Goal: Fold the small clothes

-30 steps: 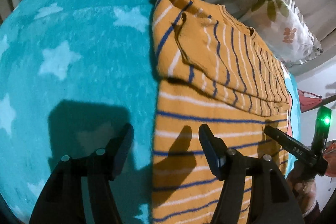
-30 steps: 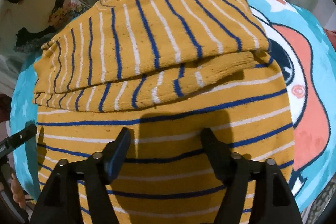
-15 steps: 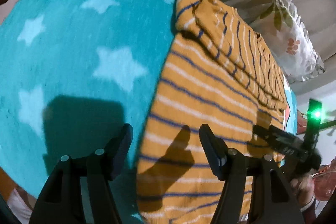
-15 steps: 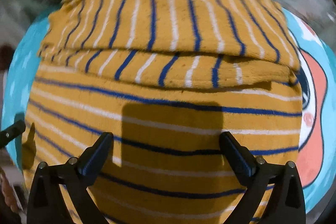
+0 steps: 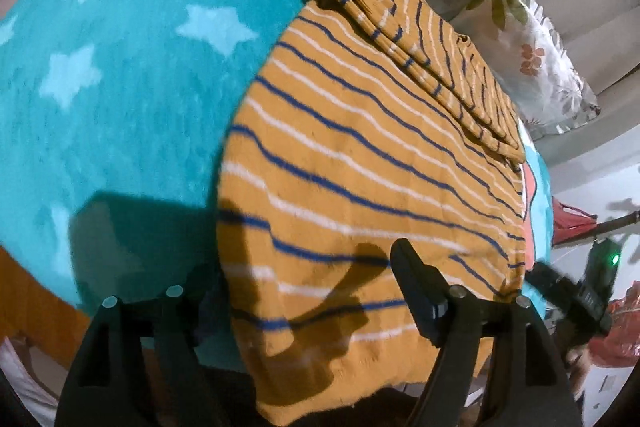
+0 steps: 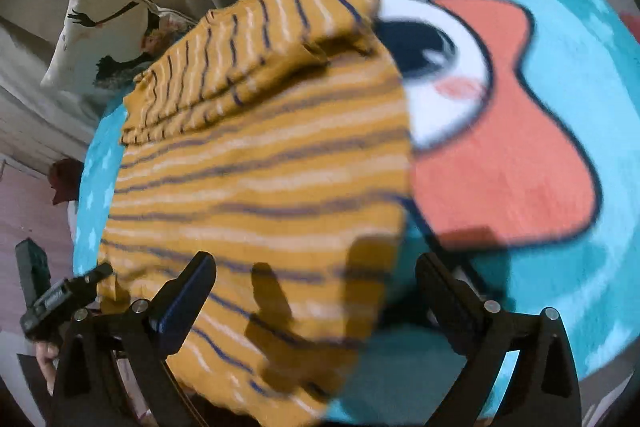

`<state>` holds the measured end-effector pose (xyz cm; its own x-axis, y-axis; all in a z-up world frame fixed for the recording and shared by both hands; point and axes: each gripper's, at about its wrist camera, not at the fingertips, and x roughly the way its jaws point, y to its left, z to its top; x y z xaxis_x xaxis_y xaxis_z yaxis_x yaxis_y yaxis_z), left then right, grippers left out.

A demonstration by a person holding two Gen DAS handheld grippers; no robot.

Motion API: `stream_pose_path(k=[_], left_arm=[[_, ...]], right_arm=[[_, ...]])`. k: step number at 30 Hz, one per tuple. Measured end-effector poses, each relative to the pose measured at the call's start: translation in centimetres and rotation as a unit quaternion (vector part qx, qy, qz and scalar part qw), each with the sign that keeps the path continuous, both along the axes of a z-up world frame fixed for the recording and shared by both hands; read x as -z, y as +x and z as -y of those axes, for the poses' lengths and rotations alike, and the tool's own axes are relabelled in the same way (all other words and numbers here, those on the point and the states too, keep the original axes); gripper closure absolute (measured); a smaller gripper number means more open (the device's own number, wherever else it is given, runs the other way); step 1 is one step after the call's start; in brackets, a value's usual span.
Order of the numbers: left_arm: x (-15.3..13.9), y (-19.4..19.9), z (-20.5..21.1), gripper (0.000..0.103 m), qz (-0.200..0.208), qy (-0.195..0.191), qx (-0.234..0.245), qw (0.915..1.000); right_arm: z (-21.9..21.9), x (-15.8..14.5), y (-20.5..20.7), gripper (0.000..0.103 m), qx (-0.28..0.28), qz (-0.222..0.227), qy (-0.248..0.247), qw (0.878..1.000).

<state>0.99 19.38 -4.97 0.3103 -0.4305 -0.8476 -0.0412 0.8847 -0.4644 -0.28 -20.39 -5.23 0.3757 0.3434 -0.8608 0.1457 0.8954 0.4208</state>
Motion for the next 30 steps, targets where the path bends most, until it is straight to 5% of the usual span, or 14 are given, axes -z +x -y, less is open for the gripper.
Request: stream_pose_path(k=[8,14,19,22,23,24,30], left_arm=[[0.0,-2.2,1.6,0.029,0.003,0.033,0.013,0.9994],[0.3,-4.0,0.8,0.057,-0.006,0.014,0.009,0.9998],[0.3,-4.0,0.3,0.057,-0.001,-0.006,0.034,0.9994],[0.4,-3.8,0.4,0.057,0.005,-0.01,0.032,0.9994],[0.4,-3.8,0.4,0.062,0.005,-0.008,0.029,0.9995],[0.3,-3.7,0.5,0.092,0.002,0.005,0.023,0.9997],[-0.8,-5.3,-0.2,0.096,0.001,0.034,0.013,0.9993]], right_arm=[[-2.5,1.8,-2.8,0.003,-0.054,-0.003,0.07,0.996],[-5.5,2.1,-3.2,0.004,-0.075,0.0,0.103,0.992],[-6.3,1.9,-3.8,0.012,-0.077,0.015,0.094,0.993],[-6.3,1.7,-3.6,0.038,-0.074,0.032,0.051,0.995],[-6.4,1.7,-3.4,0.06,-0.072,0.034,0.028,0.996],[-6.7,1.7,-3.1,0.079,-0.067,0.032,0.01,0.997],[-4.5,2.2,-2.9,0.091,-0.054,0.012,0.077,0.995]])
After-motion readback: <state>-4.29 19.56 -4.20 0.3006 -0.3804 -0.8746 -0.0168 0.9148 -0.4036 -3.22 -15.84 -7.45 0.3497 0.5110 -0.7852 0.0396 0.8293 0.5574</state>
